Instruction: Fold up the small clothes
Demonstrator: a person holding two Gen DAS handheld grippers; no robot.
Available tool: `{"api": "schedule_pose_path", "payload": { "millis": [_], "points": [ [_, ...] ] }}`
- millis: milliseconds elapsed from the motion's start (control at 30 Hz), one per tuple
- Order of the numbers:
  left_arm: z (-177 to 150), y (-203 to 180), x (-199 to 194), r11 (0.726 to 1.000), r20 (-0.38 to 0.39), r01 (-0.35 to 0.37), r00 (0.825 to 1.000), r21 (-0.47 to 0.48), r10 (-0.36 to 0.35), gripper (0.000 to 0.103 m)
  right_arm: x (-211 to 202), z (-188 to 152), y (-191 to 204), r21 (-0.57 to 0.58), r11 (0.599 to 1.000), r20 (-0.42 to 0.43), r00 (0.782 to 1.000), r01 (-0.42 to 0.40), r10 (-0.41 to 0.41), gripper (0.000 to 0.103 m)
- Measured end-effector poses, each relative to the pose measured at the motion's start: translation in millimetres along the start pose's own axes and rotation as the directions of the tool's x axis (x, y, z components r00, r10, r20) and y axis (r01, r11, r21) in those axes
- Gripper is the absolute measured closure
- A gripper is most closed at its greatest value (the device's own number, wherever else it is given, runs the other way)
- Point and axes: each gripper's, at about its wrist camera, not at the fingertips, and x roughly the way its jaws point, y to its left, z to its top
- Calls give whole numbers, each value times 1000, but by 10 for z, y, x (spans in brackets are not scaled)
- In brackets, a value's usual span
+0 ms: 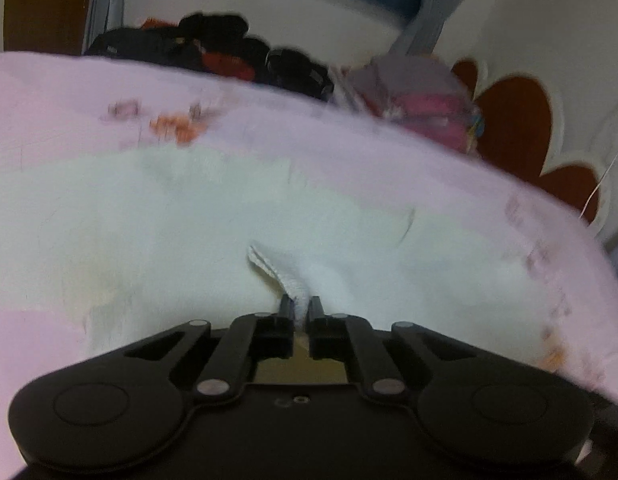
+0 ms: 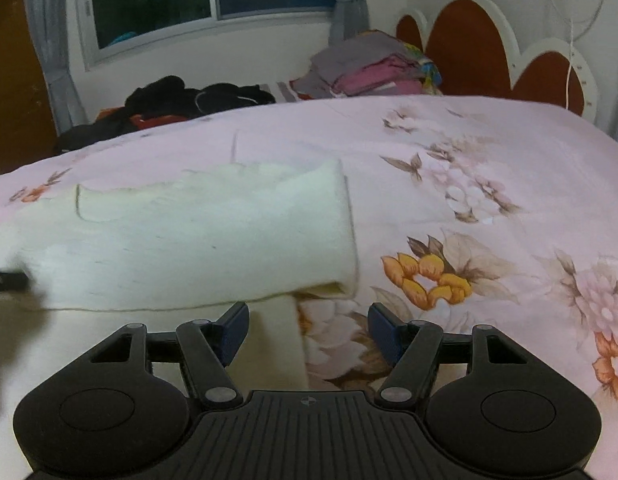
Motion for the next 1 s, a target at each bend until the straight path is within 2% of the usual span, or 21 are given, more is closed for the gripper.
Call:
{"api": "schedule_pose_path", "payload": {
  "millis": [67,100,167,233,267,333,367,400,467,567,600,667,733,800,833,867,900,933,1000],
  "points": [
    [143,1,-160,1000,57,22,998,-10,-21,97,18,12,-15,5,1000,-3,1000,-2,2,38],
    [207,8,-233,1000,84,23,996,-7,-23,97,51,26,-10,8,1000,-5,1000,-3,3,46],
    [299,54,-325,1000,120,14,993,-11,-12,97,116,79,-24,22,1000,-10,1000,-10,11,53],
    [346,154,-351,1000,136,-17,991,-19,20,97,187,128,-35,46,999,-10,1000,-10,11,54],
    [343,219,-332,999,132,-39,990,-23,42,97,199,142,-39,56,998,-10,1000,-14,15,54],
    [283,338,-243,997,99,-70,992,-32,73,97,228,173,-18,64,998,-8,1000,-28,29,64],
    [242,390,-179,996,79,-87,993,-30,89,97,240,188,2,60,997,-11,999,-43,43,82],
    [185,430,-110,994,60,-106,992,-22,107,97,251,194,19,63,996,-16,998,-56,57,88],
    [76,489,49,992,12,-128,992,-15,128,97,250,184,29,59,997,-9,999,-52,52,91],
    [-23,538,182,988,-19,-154,988,-1,154,96,239,140,-43,88,996,-11,1000,6,-5,94],
    [-38,544,203,987,-16,-162,987,12,162,90,234,137,-82,97,995,-24,1000,10,-7,95],
    [-42,532,170,980,6,-195,981,40,195,79,171,147,-133,104,995,-35,999,-5,9,94],
    [-35,494,50,971,44,-233,972,55,231,76,49,158,-184,101,995,-26,999,-21,24,94],
    [-37,448,-98,959,115,-272,958,80,262,60,-57,182,-216,103,994,-10,999,-33,35,93],
    [-45,410,-165,956,146,-277,954,93,262,56,-92,218,-241,114,992,3,999,-48,48,90],
    [-36,360,-200,957,158,-266,956,112,247,51,-95,260,-246,120,991,11,998,-55,54,78],
    [-23,294,-228,961,155,-244,962,133,224,49,-71,316,-249,123,991,18,998,-59,57,56],
    [-13,245,-206,964,142,-220,970,151,200,49,-25,382,-250,128,990,29,998,-61,58,49],
    [0,175,-106,965,122,-202,976,166,183,49,102,523,-232,143,986,39,996,-86,82,48]
  ]
}}
